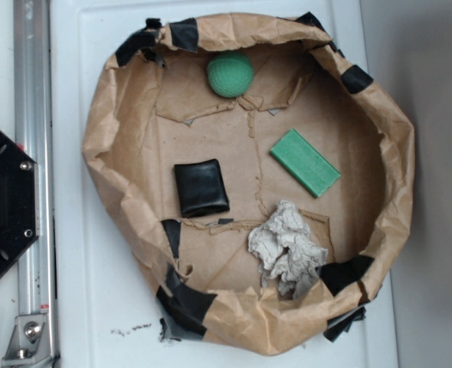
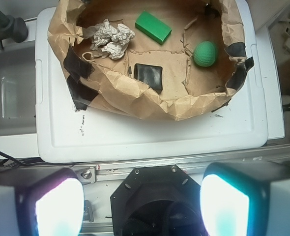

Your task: Grab the green block.

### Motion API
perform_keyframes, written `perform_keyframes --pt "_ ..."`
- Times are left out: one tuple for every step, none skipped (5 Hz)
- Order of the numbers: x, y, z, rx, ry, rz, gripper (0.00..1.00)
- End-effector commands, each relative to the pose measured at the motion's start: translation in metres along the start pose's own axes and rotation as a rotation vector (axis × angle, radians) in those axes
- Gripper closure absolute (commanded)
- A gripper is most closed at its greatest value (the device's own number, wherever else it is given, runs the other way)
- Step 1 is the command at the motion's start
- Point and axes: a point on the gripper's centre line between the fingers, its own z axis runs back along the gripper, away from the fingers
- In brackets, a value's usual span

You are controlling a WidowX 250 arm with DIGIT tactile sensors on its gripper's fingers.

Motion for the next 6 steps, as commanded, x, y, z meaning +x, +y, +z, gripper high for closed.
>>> perform_keyframes --pt "0.0 0.0 0.0 0.0 0.0 0.0 0.0" --pt "0.027 0.013 -0.016 0.054 -0.08 -0.04 0.0" --pt "0.055 0.013 -0.026 0.104 -0.228 -0.122 0.0" --pt "0.089 0.012 -0.05 0.12 -0.313 -0.242 0.0" --pt "0.122 0.019 -0.096 0.098 -0.289 -0.31 0.0" --pt "0.145 0.02 -0.132 0.06 -0.251 -0.359 0.0"
